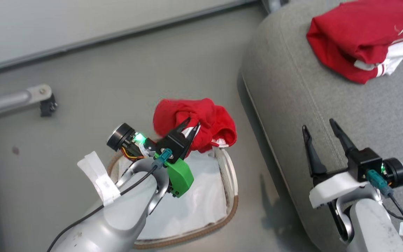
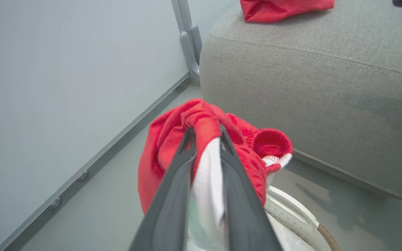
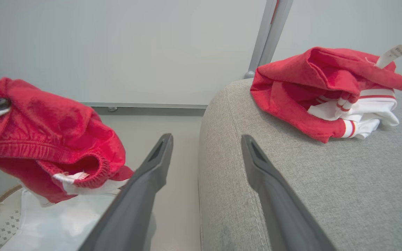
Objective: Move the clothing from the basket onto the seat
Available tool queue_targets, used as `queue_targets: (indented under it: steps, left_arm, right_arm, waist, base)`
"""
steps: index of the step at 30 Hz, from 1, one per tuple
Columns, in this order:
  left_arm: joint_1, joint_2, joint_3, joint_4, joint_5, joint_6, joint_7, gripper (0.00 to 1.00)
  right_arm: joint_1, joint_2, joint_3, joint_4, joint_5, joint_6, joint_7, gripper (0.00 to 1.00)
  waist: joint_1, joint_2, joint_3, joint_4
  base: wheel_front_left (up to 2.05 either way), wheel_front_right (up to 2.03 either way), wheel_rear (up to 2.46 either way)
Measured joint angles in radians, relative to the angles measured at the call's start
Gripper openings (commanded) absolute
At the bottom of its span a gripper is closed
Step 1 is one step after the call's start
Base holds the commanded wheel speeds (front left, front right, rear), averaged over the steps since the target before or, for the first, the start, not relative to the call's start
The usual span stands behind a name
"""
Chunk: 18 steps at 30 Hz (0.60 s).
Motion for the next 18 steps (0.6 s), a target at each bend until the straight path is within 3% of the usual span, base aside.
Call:
queue_targets:
  steps: [7, 18]
  left_arm:
    - [-0.053, 0.018, 0.002, -0.127, 0.041, -0.016, 0.000, 0.00]
    - [-0.218, 0.054, 0.025, -0.199, 0.026, -0.045, 0.028, 0.00]
  right_arm:
    - [0.051, 0.000, 0.023, 0.012, -0.020, 0.000, 0.000, 1.00]
    - [0.042, 0.000, 0.087, 0.007, -0.036, 0.000, 0.000, 1.00]
  waist:
    - [0.0000, 0.0000, -0.144, 0.029]
    - [0.0000, 0.0000, -0.303, 0.052]
  base:
    - [0.00, 0.00, 0.00]
    - [0.00, 0.00, 0.00]
